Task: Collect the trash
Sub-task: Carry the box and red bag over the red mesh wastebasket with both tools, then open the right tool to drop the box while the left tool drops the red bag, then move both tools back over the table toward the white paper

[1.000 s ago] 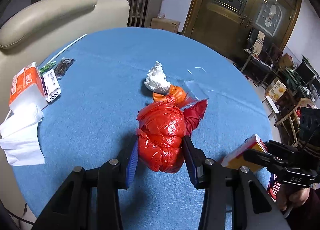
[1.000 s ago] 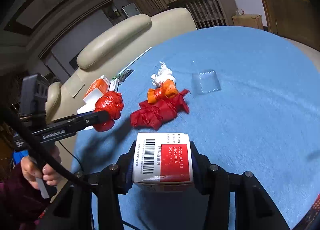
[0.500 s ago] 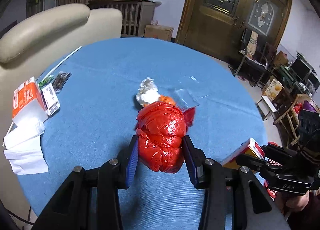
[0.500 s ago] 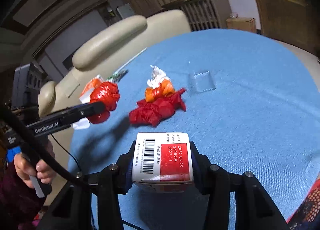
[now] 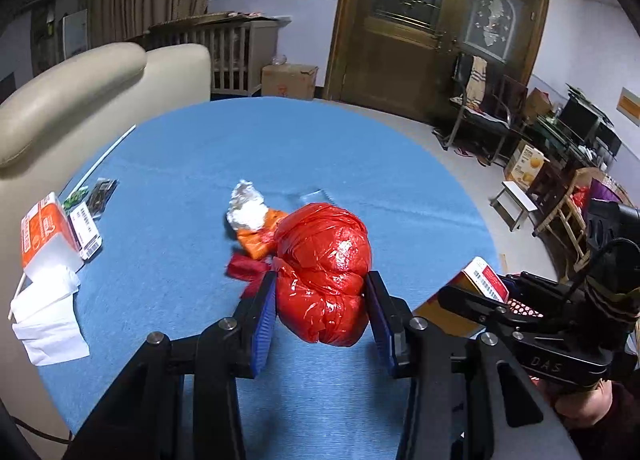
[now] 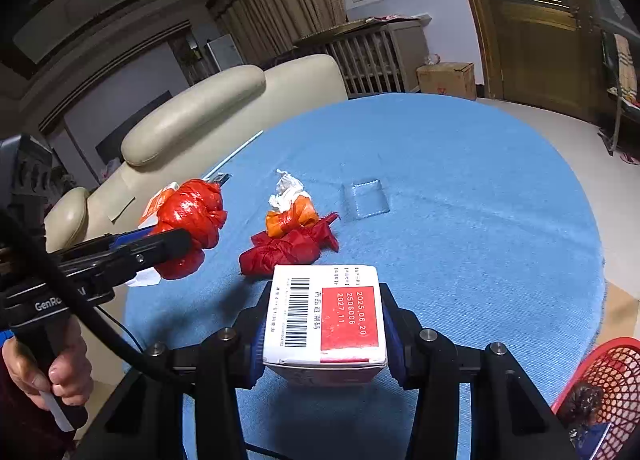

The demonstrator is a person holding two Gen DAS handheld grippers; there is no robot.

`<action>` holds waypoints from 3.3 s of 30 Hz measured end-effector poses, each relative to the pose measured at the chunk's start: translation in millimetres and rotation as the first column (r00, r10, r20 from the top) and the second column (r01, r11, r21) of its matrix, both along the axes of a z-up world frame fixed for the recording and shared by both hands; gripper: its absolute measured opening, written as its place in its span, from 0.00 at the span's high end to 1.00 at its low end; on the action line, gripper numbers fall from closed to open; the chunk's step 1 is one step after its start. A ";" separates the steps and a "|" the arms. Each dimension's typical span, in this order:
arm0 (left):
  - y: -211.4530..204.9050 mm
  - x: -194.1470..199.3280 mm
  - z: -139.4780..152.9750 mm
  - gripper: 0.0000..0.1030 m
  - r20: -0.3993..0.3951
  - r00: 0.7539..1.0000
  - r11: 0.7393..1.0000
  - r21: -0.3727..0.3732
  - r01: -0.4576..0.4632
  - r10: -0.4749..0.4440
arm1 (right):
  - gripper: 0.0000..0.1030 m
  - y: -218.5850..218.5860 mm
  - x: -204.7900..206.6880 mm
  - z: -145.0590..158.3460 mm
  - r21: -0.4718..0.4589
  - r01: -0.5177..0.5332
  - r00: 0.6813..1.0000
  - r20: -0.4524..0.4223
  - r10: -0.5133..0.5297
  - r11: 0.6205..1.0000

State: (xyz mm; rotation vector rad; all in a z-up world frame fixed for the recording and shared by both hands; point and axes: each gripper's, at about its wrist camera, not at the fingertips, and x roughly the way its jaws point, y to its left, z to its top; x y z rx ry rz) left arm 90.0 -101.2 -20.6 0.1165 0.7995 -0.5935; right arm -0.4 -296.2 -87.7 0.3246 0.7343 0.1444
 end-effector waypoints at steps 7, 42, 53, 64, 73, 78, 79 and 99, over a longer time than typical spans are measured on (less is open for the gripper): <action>-11.7 -11.7 9.4 0.57 0.021 0.999 0.999 0.000 0.042 -0.042 | 0.52 -13.9 -13.6 8.8 0.007 0.041 0.999 0.024 -0.041 0.999; -126.1 -73.5 18.1 0.57 0.048 0.958 0.959 0.039 0.280 -0.282 | 0.52 -142.3 -106.9 16.7 0.075 0.341 0.938 0.044 -0.345 0.937; -170.2 -97.5 15.1 0.57 0.033 0.929 0.928 0.058 0.367 -0.370 | 0.52 -183.1 -148.7 9.2 0.079 0.429 0.902 0.017 -0.431 0.900; -206.6 -112.1 -6.2 0.56 -0.041 0.888 0.885 0.070 0.460 -0.458 | 0.52 -224.3 -182.3 -11.6 0.108 0.527 0.849 -0.039 -0.526 0.843; -226.3 -111.2 -29.9 0.56 -0.143 0.853 0.859 0.034 0.511 -0.502 | 0.51 -260.7 -204.2 -46.8 0.229 0.605 0.795 -0.132 -0.592 0.762; -242.5 -119.0 -33.6 0.56 -0.174 0.824 0.836 0.010 0.549 -0.539 | 0.43 -267.1 -211.8 -53.7 0.267 0.623 0.781 -0.155 -0.605 0.735; -247.5 -122.8 -34.2 0.56 -0.179 0.813 0.825 0.011 0.565 -0.554 | 0.41 -268.8 -213.6 -54.4 0.276 0.629 0.776 -0.163 -0.610 0.727; -201.0 -112.5 -27.5 0.39 -0.121 0.866 0.865 0.074 0.495 -0.485 | 0.33 -266.7 -232.6 -3.9 0.336 0.621 0.766 -0.068 -0.639 0.708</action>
